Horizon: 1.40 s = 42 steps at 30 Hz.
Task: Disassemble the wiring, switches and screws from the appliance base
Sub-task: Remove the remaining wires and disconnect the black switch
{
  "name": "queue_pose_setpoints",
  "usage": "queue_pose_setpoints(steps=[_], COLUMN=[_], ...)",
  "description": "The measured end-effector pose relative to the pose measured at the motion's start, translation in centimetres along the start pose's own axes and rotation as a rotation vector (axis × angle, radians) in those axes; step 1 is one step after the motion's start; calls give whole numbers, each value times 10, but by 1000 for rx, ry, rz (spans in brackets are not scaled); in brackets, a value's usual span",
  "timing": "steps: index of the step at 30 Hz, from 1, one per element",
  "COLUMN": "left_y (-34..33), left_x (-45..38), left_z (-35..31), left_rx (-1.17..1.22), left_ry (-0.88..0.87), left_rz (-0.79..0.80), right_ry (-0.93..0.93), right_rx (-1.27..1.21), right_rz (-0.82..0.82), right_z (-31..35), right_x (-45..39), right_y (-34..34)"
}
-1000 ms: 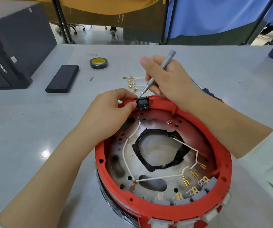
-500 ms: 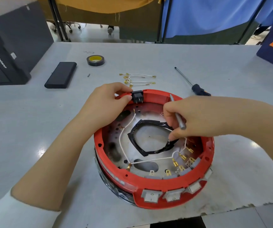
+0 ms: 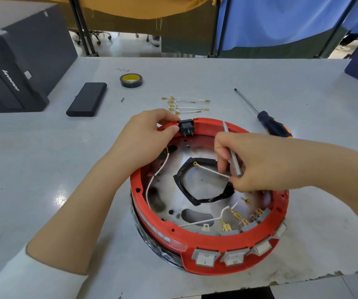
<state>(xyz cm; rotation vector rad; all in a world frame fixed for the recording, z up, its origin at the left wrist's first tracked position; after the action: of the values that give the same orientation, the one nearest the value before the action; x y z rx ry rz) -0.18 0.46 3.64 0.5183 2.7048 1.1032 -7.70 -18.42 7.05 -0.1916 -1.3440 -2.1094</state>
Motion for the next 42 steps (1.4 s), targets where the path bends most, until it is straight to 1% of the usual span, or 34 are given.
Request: queue_pose_setpoints(steps=[7,10,11,13,14,16,18,21,24,28,30,32,34,36,37,39,40,42], left_y=[0,0,1,3,3,4,4,3,4,7,7,9,16,27,30,29,25,14], left_x=[0,1,2,7,9,12,12,10,13,17,18,18,16,12,10,6,5,3], left_z=[0,-3,-6,-13,-17,-20,-19,-16,-19,-22,-21,-21,-20,-17,-16,-16,-17,-18], left_rx=[0,24,11,-103,-159,-194,-149,-118,-134,28,57,127,329,670,812,1001,1055,1087], left_ry=[-18,-51,-92,-240,-309,-364,-352,-325,-428,-629,-629,-576,-514,-458,-443,-405,-366,-291], left_rz=[10,-45,-93,-182,-194,-164,-136,-136,-178,-141,-126,-144,-176,-177,-155,-98,-75,-42], right_ry=[161,180,182,176,170,145,119,110,102,88,89,128,226,351,408,488,517,526], right_rx=[-32,-50,-72,-119,-142,-197,-312,-618,-955,-1255,-1315,-1347,-1403,-1486,-1492,-1388,-1316,-1167], right_rz=[-306,-452,-481,-514,-522,-519,-497,-465,-506,-545,-542,-529,-501,-456,-434,-424,-452,-581], right_z=[9,7,5,1,-1,-5,-10,-18,-25,-33,-35,-33,-28,-19,-14,-6,-2,8], right_x=[15,10,7,0,-3,-7,-9,-6,-4,-6,-8,-9,-9,-7,-6,-6,-8,-11], right_y=[29,38,39,39,40,42,47,55,62,62,58,54,50,47,46,42,40,35])
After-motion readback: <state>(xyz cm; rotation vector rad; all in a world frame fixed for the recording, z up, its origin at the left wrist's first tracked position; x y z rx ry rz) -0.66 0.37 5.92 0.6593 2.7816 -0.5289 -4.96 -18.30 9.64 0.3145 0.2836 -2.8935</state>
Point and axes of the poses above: each hand's wrist, its own x-axis away from the middle knuckle, its own y-axis out of the back of the hand, z = x × y, the point moved 2 cm from there along -x, towards the middle knuckle, and after that the axes turned 11 degrees about z, right-handed, at the moved point
